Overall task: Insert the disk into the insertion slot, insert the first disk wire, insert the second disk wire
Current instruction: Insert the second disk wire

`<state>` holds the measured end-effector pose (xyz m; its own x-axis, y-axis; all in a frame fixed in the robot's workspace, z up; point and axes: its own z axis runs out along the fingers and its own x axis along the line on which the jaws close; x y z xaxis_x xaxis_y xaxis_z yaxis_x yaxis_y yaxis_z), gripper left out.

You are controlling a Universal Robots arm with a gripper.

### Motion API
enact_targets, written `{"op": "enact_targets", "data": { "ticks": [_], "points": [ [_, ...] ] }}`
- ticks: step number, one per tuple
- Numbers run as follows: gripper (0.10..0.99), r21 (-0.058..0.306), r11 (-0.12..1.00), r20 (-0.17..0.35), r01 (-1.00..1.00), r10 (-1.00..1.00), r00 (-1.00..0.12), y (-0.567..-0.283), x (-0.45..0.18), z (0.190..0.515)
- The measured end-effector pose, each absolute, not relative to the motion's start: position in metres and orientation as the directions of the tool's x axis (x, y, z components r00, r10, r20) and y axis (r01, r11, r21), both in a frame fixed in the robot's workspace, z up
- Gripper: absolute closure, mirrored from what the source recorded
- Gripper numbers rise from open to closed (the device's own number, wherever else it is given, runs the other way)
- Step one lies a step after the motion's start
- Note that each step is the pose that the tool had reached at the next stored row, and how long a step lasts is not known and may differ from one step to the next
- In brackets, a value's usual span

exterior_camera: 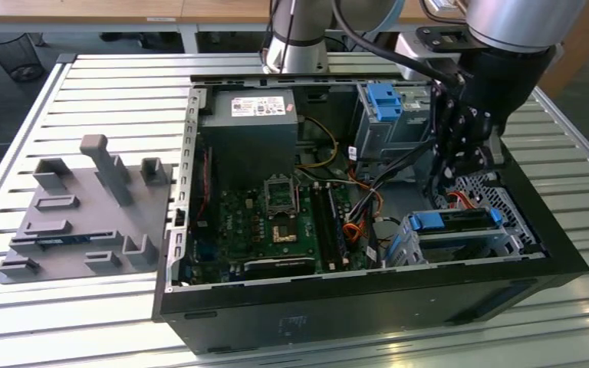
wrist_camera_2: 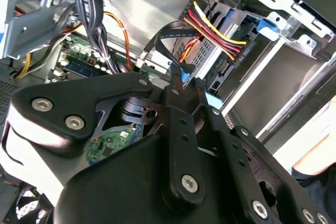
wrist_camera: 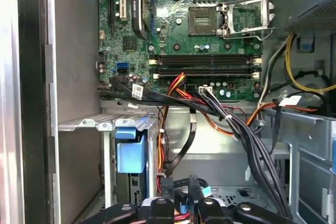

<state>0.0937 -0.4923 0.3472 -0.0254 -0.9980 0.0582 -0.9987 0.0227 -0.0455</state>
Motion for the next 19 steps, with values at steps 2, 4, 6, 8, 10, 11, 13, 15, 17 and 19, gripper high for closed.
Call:
{"op": "enact_targets", "data": {
  "ticks": [2,4,6,8,10,11,13,15,17,19],
  "points": [
    [0.831,-0.046,0.022,0.066,-0.999,-0.997,-0.025,-0.4919,0.0937,0.3458],
    [0.831,-0.046,0.022,0.074,-0.999,-0.997,-0.025,-0.4913,0.0937,0.3446],
    [0.851,-0.046,0.022,0.08,-0.999,-0.997,-0.025,-0.4908,0.0937,0.3435],
    [0.914,-0.046,0.022,0.08,-0.999,-0.996,-0.025,-0.4904,0.0937,0.3427],
    [0.937,-0.046,0.022,0.073,-0.999,-0.997,-0.025,-0.4905,0.0936,0.3425],
    [0.937,-0.046,0.023,0.059,-0.999,-0.998,-0.026,-0.4904,0.0936,0.3422],
    [0.937,-0.045,0.024,0.022,-0.999,-0.999,-0.025,-0.4904,0.0936,0.342],
    [0.937,-0.044,0.025,0.006,-0.999,-1.0,-0.025,-0.4904,0.0936,0.3416],
    [0.937,-0.045,0.025,0.012,-0.999,-1.0,-0.025,-0.4904,0.0937,0.3415],
    [0.937,-0.045,0.024,0.028,-0.999,-0.999,-0.025,-0.4904,0.0937,0.3414]
  ]
}}
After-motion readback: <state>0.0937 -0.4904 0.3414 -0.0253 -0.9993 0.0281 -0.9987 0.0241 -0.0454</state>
